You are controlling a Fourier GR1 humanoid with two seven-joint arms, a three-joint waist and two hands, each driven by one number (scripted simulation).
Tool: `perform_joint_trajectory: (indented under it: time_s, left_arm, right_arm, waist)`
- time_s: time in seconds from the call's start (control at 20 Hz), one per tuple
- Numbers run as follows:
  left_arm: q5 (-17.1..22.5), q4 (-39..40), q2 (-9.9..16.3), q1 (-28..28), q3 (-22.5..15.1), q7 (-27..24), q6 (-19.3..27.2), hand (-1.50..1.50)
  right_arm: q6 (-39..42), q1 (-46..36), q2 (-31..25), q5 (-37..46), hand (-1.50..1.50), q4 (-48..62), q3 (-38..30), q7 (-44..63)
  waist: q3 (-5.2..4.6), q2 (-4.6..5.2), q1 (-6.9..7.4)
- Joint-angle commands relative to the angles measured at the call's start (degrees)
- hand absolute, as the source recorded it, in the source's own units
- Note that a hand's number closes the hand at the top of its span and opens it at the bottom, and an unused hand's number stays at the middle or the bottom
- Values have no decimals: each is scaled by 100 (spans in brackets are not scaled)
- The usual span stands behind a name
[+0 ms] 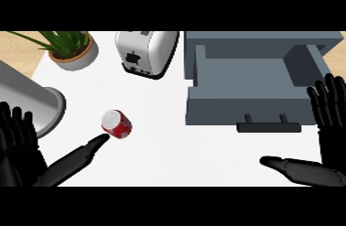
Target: Pick up the can, place it into the drawer and close the drawer
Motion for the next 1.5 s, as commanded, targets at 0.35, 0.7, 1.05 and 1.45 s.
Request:
perform_joint_trajectory:
  time_s: [0.35,0.7,1.05,1.45]
  left_arm:
    - [-2170,266,-30,-735,-1446,2195,1564,-150]
    - [-1117,902,113,-850,-788,1559,1481,-150]
    - [-597,2001,-29,-738,-1320,748,2293,-150]
    - [821,2861,-30,-599,-1210,-869,2599,-150]
  right_arm:
    - [152,262,-63,-189,-150,-62,-247,215]
    - [313,279,17,-199,-150,307,-356,-341]
    - [297,458,-73,-439,-150,-588,-593,280]
    - [342,647,69,-309,-150,-631,-528,279]
  waist:
    - [-4,1,-33]
    - [-10,4,-10]
    - [-13,0,-31]
    - [-16,2,-26]
